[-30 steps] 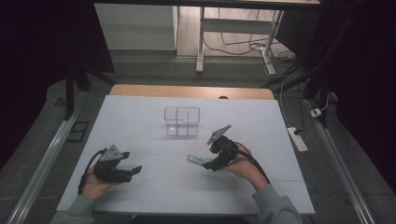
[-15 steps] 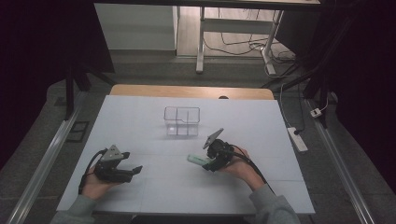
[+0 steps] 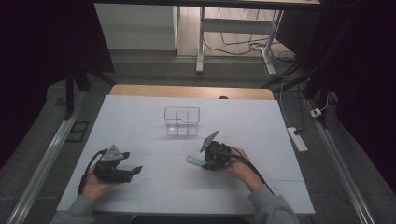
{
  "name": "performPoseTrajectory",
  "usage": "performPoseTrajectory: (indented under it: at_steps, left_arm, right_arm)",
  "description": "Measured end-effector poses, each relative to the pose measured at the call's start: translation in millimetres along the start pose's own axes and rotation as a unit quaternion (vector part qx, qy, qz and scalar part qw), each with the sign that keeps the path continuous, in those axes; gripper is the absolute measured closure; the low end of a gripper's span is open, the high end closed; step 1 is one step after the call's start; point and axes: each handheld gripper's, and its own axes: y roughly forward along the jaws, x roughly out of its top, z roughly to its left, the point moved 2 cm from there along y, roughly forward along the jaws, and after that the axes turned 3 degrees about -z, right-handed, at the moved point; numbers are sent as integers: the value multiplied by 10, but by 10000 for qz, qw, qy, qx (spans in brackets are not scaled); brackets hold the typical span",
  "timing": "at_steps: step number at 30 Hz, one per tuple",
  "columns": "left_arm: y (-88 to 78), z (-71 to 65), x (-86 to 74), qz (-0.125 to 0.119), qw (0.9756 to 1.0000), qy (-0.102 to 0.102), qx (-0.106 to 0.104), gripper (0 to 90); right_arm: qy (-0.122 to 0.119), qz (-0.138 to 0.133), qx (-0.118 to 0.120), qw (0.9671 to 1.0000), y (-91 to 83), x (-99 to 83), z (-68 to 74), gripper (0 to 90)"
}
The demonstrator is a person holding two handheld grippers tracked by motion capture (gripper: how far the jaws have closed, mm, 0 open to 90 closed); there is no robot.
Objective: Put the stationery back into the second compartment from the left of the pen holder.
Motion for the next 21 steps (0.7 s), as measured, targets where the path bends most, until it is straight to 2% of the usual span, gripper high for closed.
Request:
performPoseTrajectory:
  at_steps: [7,10,14,19,21]
  left_arm:
    - [-24,11,-1,-34,10000,-7,25,231]
    - [-18,6,0,-22,10000,15,22,231]
    - [-15,2,0,-19,10000,16,28,231]
    - [-18,-3,1,-26,10000,21,29,231]
    - [-17,-3,2,-25,10000,21,30,231]
  right_arm:
    - [-115,-18,-68,9999,-17,7,20,668]
    - [50,-226,7,9997,-75,22,21,667]
    - [81,-494,-78,9987,-213,45,15,668]
    - [154,-841,-60,9963,-379,61,30,668]
    - [118,-900,-80,9958,-428,67,34,668]
